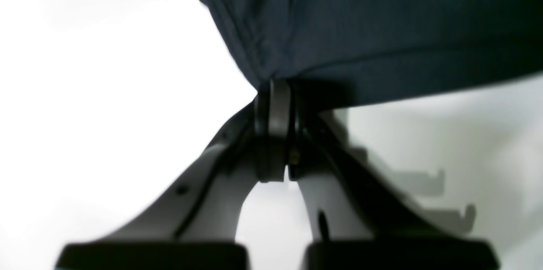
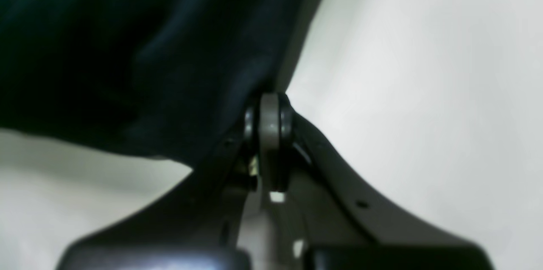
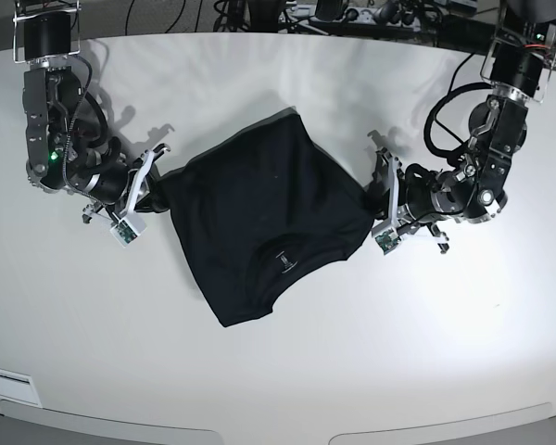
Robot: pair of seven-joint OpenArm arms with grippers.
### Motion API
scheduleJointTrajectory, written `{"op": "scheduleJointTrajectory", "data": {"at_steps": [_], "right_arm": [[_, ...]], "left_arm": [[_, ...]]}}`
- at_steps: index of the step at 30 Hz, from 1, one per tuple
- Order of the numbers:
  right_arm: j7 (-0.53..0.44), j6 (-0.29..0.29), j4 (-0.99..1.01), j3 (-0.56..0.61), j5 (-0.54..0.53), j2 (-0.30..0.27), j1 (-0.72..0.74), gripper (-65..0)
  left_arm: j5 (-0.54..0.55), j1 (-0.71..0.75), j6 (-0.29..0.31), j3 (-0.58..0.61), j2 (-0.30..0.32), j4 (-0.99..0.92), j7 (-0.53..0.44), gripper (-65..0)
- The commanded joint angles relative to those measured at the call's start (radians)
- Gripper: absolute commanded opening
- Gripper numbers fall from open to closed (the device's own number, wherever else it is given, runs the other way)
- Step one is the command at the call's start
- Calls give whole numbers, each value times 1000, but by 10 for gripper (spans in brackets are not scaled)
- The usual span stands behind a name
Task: Fold the T-shirt properly
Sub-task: 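Pull the bundle edges apart with both grippers to square the fold, then release the folded shirt and lift both grippers away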
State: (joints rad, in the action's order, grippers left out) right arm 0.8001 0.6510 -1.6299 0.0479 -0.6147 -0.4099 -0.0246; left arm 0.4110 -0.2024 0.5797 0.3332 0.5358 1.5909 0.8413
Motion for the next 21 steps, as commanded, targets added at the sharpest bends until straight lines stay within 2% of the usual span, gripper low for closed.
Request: {"op": "scheduleJointTrajectory", "data": {"at_steps": [1,5,8,12,15,19,21], "right_arm": [[-11,7,-30,-8,-37,-11,9,-650],[-10,2,-89,-10,-39,-11,-48,-650],[-11,-5,-146,-10,-40,-11,-96,-650],[-10,-43,-243,-10,-37,-5,-177,-650],[-11,-49,-299,-10,-19,0,-230,-650],[-14,-90,-322,-11,53,-1,-244,-650],[-29,-113,-332,-27,42,0,-241,-650]], "left_arm": [[-43,-10,-10,0,5,-29,18,-650],[-91,-55,-19,0,-22,-151,-65,-650],[-92,-125,-19,0,-53,-217,-80,-650],[-87,-199,-19,0,-84,-245,-138,-650],[-87,-238,-18,0,-108,-251,-185,-650],[-71,-277,-16,0,-140,-251,-149,-650],[9,-302,-23,-2,-133,-245,-77,-650]]}}
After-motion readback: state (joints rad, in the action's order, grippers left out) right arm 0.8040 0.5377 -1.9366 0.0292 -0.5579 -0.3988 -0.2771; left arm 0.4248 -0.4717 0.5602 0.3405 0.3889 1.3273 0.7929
